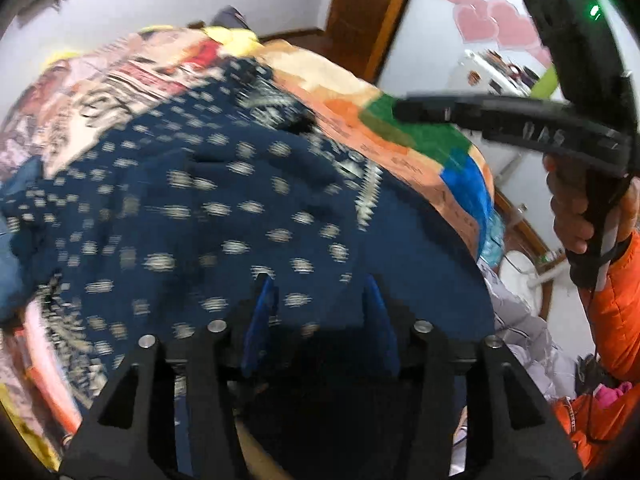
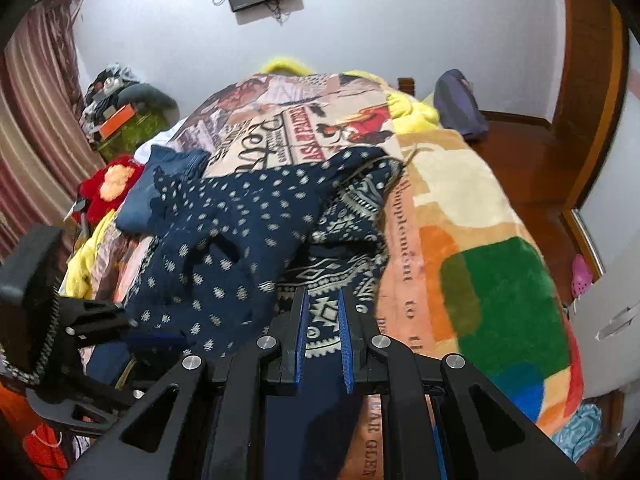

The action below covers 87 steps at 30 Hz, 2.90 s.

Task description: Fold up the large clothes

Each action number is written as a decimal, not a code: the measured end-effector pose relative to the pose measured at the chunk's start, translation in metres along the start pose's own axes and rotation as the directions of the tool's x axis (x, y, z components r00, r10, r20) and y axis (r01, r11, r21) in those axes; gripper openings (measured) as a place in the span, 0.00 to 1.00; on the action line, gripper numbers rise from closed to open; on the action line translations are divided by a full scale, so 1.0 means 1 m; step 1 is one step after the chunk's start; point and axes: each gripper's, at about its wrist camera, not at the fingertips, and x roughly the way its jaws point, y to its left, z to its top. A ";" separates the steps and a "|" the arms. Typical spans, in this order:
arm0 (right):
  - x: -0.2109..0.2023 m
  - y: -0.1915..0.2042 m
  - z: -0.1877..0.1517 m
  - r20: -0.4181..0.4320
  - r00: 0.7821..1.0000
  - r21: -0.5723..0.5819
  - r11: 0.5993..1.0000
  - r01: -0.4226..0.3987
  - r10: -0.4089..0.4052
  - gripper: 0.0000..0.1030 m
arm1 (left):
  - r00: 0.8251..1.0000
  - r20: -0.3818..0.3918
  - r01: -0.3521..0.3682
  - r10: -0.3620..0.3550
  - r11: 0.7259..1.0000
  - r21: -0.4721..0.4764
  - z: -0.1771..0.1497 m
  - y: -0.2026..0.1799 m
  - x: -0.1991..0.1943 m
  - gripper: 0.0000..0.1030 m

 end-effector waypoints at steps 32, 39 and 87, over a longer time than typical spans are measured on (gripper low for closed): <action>0.182 -0.058 0.073 -0.081 0.939 -0.191 0.930 0.315 -0.335 0.96 | 0.916 -0.096 -0.382 0.389 0.774 -0.505 -0.022 0.311 0.044 0.82; 0.165 -0.083 0.092 -0.062 0.995 0.053 0.995 0.081 -0.077 0.88 | 0.903 -0.021 -0.381 0.429 0.776 -0.503 -0.020 0.321 0.001 0.82; 0.338 -0.020 0.232 0.018 0.938 -0.192 0.919 0.344 -0.347 0.85 | 0.848 -0.019 -0.424 0.530 0.656 -0.625 0.025 0.448 0.008 0.02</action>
